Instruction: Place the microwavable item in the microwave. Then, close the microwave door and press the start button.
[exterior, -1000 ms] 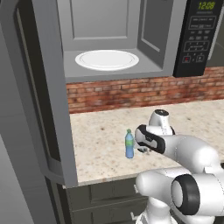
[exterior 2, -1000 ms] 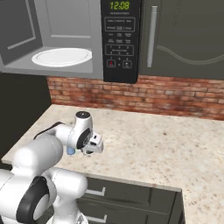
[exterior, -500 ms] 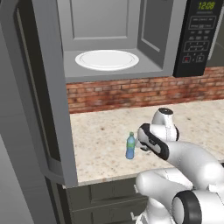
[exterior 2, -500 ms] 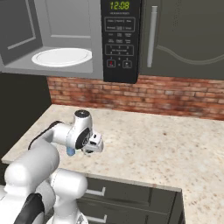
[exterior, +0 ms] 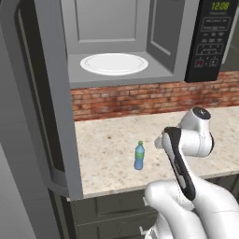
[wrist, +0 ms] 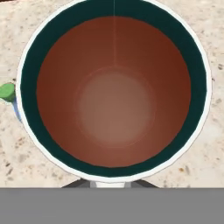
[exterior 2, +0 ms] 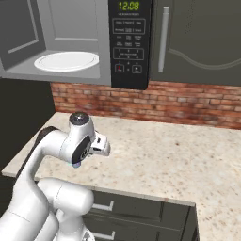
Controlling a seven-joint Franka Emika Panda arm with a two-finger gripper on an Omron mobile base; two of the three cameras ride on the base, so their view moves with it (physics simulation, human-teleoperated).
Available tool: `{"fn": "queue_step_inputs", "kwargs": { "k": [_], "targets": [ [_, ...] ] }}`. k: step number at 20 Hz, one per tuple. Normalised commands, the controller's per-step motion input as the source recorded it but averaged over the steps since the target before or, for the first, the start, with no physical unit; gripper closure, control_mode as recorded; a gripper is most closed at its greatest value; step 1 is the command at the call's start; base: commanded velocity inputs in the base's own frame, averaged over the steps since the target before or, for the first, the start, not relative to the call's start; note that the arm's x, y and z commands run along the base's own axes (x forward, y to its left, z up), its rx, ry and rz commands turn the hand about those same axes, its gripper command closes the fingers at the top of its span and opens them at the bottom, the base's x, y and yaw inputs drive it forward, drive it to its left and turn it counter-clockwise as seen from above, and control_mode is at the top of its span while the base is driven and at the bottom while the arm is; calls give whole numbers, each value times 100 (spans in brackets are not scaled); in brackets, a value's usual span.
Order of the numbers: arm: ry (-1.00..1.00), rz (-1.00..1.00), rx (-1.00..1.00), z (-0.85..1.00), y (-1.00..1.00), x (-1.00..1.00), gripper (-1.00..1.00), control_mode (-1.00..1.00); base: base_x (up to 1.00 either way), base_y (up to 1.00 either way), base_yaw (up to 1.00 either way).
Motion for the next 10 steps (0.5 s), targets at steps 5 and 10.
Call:
{"fn": "queue_step_inputs", "kwargs": {
  "k": [5, 10],
  "targets": [
    [-30, 0, 0, 100, -1, -47, 100, -100, 0, 0, 0],
    [-24, 1, -1, 100, 7, -31, 100, -100, 0, 0, 0]
  ]
}}
